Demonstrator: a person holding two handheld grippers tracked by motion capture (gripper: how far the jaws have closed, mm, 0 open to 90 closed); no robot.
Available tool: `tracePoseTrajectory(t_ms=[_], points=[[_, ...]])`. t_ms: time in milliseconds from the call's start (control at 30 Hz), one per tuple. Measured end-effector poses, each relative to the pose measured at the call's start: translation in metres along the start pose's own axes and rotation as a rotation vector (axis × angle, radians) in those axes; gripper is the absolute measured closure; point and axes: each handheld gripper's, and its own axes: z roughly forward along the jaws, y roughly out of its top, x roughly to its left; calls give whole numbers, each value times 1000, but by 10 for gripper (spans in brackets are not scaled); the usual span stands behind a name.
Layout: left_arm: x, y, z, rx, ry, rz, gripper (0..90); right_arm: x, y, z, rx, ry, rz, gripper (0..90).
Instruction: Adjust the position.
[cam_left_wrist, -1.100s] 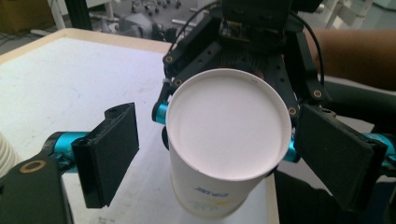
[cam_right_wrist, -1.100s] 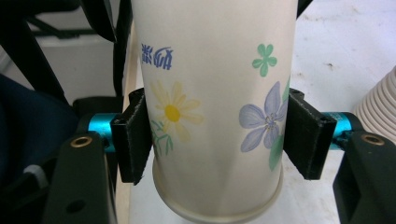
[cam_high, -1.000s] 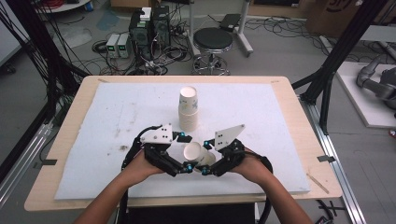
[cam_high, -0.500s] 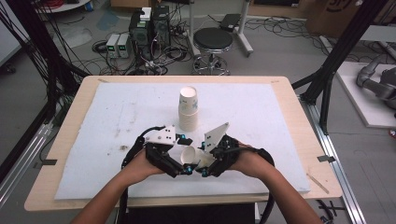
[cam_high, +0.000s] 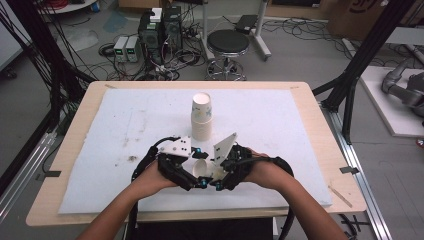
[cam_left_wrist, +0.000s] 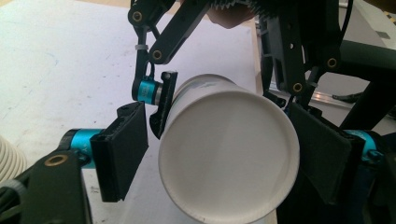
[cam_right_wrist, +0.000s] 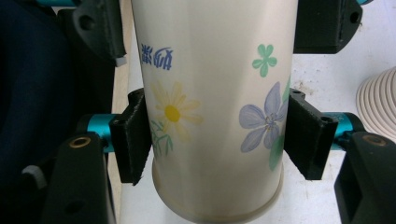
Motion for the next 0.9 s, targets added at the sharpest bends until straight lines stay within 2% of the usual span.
tracePoseTrajectory(t_ms=[200,467,567,600,633,667,700,767,900], points=[[1,-1,1,16,-12,-3,300,0,0,1,6,6,-4,329],[0,-1,2,36,-15,25,355,0,-1,3,28,7,-8,331],[0,-2,0,20,-7,28,370,0,-2,2,14,5,2,264],[0,-2,0,6,-3,23,372,0,-3,1,-17,-1,10,202],[1,-3,-2,-7,2,18,373,0,-3,0,-33,-12,21,195],[1,-5,-2,-25,2,10,374,0,-4,-3,-54,-11,25,195],[2,-6,-4,-38,5,4,374,-1,-7,-8,-111,-15,44,195],[3,-9,-6,-62,2,-7,374,-1,-8,-10,-130,-19,51,195],[4,-16,-10,-113,2,-28,374,-1,-17,-19,-233,-36,71,195]])
